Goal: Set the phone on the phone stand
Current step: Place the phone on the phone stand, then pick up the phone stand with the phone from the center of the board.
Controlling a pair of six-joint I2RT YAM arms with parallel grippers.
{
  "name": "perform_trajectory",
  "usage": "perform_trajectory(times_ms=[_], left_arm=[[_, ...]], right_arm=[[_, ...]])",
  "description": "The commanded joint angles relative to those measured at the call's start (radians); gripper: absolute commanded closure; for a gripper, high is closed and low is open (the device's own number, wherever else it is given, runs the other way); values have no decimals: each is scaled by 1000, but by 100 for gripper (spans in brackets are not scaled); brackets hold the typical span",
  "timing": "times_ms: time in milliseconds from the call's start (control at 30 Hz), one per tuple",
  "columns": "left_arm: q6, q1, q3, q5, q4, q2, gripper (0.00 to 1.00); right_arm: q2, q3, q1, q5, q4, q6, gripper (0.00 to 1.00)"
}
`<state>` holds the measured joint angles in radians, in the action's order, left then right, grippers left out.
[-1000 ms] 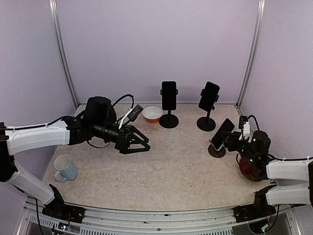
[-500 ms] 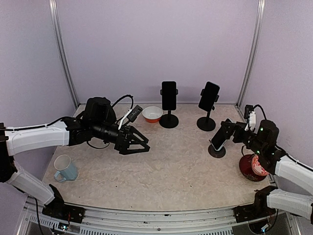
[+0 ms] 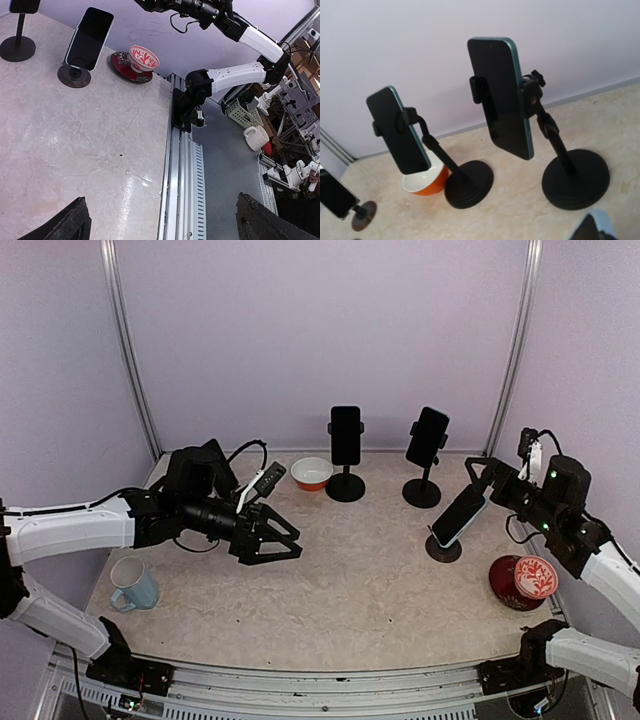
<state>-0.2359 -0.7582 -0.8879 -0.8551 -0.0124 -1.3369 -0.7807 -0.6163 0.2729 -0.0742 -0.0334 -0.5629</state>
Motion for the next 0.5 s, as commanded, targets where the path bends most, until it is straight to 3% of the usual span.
perform_trajectory(times_ms=[0, 167, 467], left_arm=[[-20, -15, 57, 13, -66, 55, 1], [-35, -22, 112, 26, -108, 90, 1], [-65, -38, 227, 62, -212, 130, 1]], right_arm=[[64, 22, -3, 8, 42, -75, 0], [-6, -57, -4, 30, 237, -122, 0], [54, 91, -1, 27, 214, -280, 0]])
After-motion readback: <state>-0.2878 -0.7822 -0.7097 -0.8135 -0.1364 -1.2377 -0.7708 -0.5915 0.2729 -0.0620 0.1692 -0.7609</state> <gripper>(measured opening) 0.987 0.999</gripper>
